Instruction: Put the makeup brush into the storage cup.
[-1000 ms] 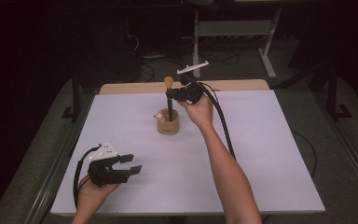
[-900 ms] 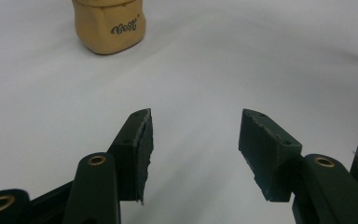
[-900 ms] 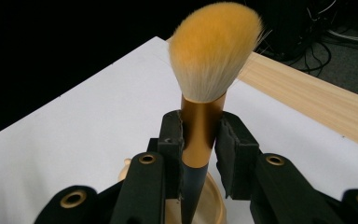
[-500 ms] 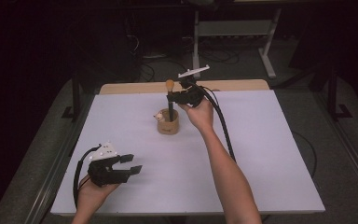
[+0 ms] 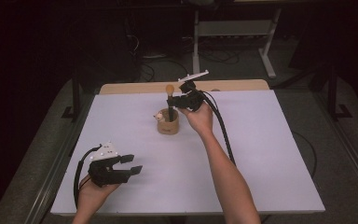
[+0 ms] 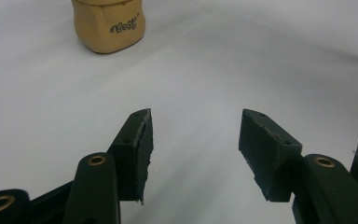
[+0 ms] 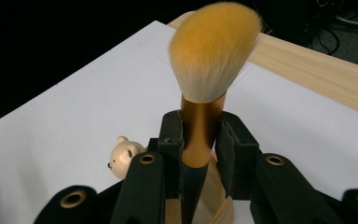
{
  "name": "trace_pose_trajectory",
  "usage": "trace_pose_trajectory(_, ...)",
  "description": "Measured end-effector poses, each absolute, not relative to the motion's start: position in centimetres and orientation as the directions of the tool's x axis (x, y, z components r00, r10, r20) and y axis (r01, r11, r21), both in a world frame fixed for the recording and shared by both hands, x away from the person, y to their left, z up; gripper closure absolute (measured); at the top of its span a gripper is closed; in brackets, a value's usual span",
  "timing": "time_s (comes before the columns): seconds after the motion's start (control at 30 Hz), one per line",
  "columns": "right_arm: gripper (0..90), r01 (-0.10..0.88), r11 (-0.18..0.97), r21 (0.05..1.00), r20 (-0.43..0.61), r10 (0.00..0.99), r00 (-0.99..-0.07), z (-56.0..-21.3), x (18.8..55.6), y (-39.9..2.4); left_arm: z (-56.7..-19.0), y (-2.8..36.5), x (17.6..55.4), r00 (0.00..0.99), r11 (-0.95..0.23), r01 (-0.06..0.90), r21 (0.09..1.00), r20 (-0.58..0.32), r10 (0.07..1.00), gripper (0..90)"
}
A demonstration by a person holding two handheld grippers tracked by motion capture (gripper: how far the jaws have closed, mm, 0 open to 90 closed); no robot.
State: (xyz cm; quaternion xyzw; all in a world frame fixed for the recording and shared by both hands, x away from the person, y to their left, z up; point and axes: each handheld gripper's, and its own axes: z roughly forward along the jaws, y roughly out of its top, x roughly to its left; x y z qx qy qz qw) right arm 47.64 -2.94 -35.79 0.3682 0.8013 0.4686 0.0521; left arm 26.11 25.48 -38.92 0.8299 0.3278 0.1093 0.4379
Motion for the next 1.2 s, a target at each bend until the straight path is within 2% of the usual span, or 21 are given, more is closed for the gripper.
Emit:
trace_pose_trajectory(0.23,70.9,0.546,0.271,0.792,0.274,0.641,-0.717,-36.1,47.6,-3.0,-39.0,25.5,26.1,0.756,-0.398,0.456,0.796,-0.111,0.644,43.9)
trace_pose_trajectory(0.4,67.2,0.541,0.276,0.794,0.267,0.642,-0.719,-36.2,47.8,-3.2,-38.9,25.6,26.3,0.755,-0.398,0.458,0.795,-0.111,0.647,43.4)
trace_pose_trajectory(0.53,59.2,0.55,0.28,0.787,0.266,0.651,-0.711,-36.2,47.9,-3.6,-39.0,25.6,26.4,0.75,-0.393,0.464,0.794,-0.116,0.651,43.1)
trace_pose_trajectory(0.7,55.0,0.546,0.278,0.79,0.261,0.653,-0.711,-35.9,47.5,-4.1,-39.0,25.6,26.5,0.748,-0.395,0.464,0.793,-0.111,0.655,42.7)
trace_pose_trajectory(1.03,39.6,0.517,0.28,0.809,0.239,0.647,-0.724,-35.5,46.0,-7.1,-38.9,26.1,26.5,0.733,-0.387,0.474,0.791,-0.11,0.671,40.1)
trace_pose_trajectory(1.2,36.2,0.496,0.298,0.816,0.212,0.644,-0.735,-35.5,45.1,-8.4,-39.0,26.1,26.6,0.733,-0.39,0.474,0.79,-0.108,0.672,38.8)
